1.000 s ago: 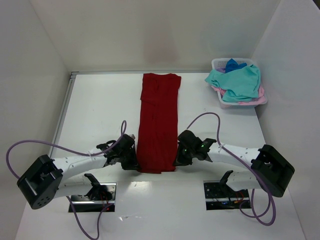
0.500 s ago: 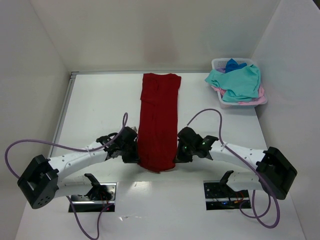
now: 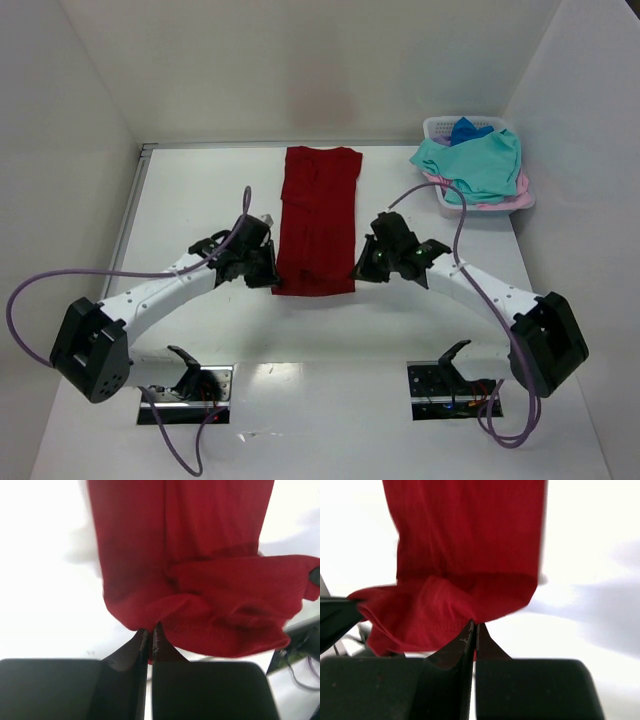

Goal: Fold and stack the t-shirts
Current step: Fold the folded rectangular tshirt in 1/3 of the way

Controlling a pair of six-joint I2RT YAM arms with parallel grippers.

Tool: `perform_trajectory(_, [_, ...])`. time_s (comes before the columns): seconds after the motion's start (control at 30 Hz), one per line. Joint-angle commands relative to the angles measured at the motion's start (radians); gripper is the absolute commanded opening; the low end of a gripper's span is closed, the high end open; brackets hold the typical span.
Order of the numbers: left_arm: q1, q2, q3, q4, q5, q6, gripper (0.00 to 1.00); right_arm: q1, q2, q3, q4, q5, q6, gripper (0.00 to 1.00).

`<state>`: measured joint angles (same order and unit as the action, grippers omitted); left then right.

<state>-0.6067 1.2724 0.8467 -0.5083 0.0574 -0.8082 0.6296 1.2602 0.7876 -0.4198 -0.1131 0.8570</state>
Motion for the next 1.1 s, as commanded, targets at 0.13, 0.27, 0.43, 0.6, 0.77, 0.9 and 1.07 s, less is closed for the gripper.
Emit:
perform_trajectory(0.13, [0.119,0.151,0.156,0.063,0.088,0.145,0.00,-0.090,0.134,0.175,0.035,0.012,-0.133,0.00])
perform_trajectory(0.27, [0.156,0.248,0.210,0.100,0.130,0.185,0.00,-0.109,0.226,0.232,0.056,0.012,-0.151,0.00])
perform_trajectory(0.43, [0.225,0.349,0.293,0.142,0.169,0.216,0.00,-0.151,0.327,0.306,0.098,0.003,-0.164,0.00])
perform_trajectory(0.6, [0.255,0.447,0.406,0.151,0.193,0.273,0.00,-0.196,0.396,0.374,0.107,0.003,-0.213,0.00])
perform_trajectory(0.77, [0.283,0.550,0.500,0.151,0.254,0.294,0.00,-0.235,0.468,0.443,0.118,-0.007,-0.233,0.00])
perform_trajectory(0.9, [0.303,0.590,0.537,0.162,0.274,0.303,0.00,-0.254,0.521,0.489,0.137,-0.016,-0.242,0.00])
perform_trajectory(1.07, [0.312,0.646,0.592,0.162,0.295,0.303,0.00,-0.254,0.602,0.567,0.157,-0.045,-0.251,0.00])
